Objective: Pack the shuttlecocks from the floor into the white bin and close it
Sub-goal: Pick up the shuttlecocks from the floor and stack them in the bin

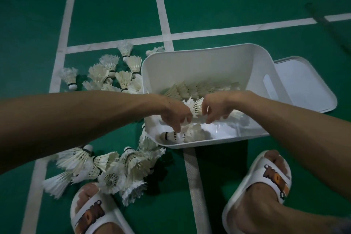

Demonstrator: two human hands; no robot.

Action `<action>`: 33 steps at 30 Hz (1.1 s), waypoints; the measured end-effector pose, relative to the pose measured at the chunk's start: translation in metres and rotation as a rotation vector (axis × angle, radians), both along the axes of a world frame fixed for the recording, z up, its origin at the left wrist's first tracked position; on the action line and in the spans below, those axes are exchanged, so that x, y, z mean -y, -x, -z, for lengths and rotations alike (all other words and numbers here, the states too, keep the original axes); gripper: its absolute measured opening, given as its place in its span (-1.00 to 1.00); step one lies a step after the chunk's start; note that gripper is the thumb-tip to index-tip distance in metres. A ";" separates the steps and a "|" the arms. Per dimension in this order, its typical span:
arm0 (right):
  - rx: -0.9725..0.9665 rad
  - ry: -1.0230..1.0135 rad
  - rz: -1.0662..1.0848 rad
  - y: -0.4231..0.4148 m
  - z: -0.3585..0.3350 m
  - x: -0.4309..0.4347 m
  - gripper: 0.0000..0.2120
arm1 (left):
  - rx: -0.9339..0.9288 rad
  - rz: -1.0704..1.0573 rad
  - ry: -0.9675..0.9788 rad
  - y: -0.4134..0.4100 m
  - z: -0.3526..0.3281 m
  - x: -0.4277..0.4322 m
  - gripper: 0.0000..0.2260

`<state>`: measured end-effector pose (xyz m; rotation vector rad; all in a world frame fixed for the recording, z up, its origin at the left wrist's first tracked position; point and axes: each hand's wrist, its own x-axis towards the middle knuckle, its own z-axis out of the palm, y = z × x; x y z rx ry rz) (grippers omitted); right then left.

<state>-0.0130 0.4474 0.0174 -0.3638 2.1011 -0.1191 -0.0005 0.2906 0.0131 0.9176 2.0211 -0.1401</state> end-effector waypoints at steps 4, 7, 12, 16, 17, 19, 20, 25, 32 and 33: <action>-0.144 0.020 0.056 0.013 -0.043 0.016 -0.70 | -0.089 -0.096 -0.115 0.004 -0.049 0.019 -0.60; -0.300 0.085 0.122 0.017 -0.073 0.045 -0.75 | -0.196 -0.192 -0.185 0.008 -0.090 0.052 -0.65; -0.532 0.214 0.129 0.013 -0.110 0.119 -0.80 | -0.387 -0.372 -0.248 0.008 -0.124 0.139 -0.74; -0.666 0.330 0.063 -0.002 -0.113 0.184 -0.85 | -0.379 -0.501 -0.109 0.000 -0.106 0.208 -0.71; -0.653 0.373 0.059 -0.007 -0.109 0.198 -0.86 | -0.360 -0.532 -0.085 -0.001 -0.095 0.222 -0.69; -0.599 0.422 0.045 -0.015 -0.096 0.222 -0.79 | -0.338 -0.594 -0.087 -0.002 -0.070 0.241 -0.62; -0.561 0.434 0.042 -0.017 -0.087 0.231 -0.74 | -0.338 -0.625 -0.108 -0.001 -0.058 0.248 -0.58; -0.459 0.362 0.090 -0.015 -0.029 0.251 -0.42 | -0.350 -0.759 -0.319 -0.005 0.002 0.252 -0.42; -0.588 0.148 0.323 0.004 0.035 0.235 -0.40 | -0.412 -0.747 -0.333 -0.004 0.050 0.251 -0.38; -0.606 0.133 0.332 0.005 0.039 0.234 -0.41 | -0.411 -0.756 -0.339 -0.003 0.053 0.253 -0.42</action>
